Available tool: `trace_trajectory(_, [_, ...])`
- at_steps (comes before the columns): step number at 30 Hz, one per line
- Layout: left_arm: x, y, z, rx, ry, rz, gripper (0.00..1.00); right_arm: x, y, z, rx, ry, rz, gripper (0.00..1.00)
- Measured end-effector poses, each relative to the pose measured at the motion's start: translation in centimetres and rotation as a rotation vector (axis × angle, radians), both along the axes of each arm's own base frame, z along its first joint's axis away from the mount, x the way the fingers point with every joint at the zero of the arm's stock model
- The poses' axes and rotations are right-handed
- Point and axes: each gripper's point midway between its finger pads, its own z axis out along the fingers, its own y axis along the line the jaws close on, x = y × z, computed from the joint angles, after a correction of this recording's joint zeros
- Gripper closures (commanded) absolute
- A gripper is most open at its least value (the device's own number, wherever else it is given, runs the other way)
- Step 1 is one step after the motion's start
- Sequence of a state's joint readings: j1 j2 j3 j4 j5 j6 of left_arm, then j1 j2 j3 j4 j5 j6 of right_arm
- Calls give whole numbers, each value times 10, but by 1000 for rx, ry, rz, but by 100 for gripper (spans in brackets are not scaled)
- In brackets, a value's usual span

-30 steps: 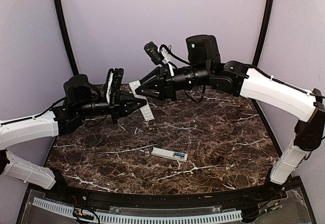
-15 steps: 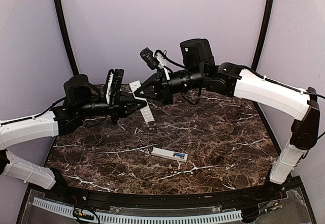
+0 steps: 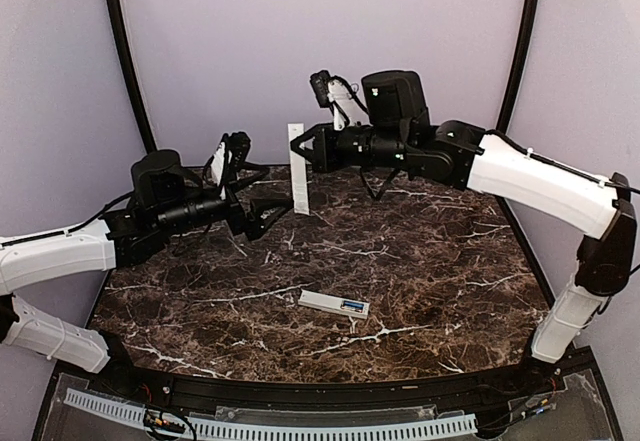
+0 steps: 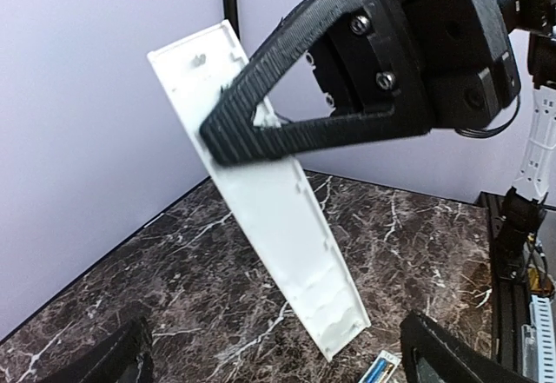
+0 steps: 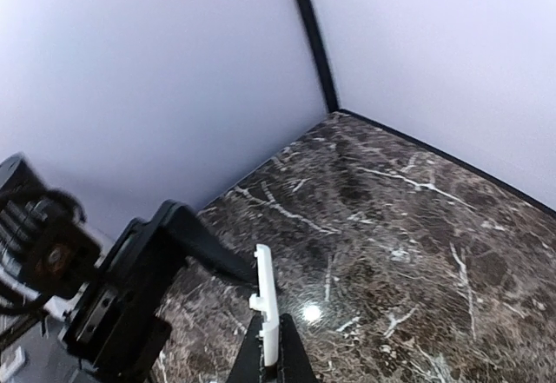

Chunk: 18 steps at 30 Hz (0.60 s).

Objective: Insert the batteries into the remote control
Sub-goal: Pass from the left arm to the right, then pass from the right arm to the left

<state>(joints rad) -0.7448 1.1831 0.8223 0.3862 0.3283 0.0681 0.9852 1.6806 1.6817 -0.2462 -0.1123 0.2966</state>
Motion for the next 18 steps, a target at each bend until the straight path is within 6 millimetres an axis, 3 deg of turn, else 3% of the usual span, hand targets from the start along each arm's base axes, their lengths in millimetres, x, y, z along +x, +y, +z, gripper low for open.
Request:
trace_trajectory(6, [15,0,4,51,-45,152,1,36,-37,8,85,82,-381,100])
trace_trajectory(12, [25,-19,11,102,-82,243,8,39,-50,5,167,110,-587,100])
trace_trajectory(18, [14,-47,-11,267,-255,275,13,43,-55,14,267,153,-658,100])
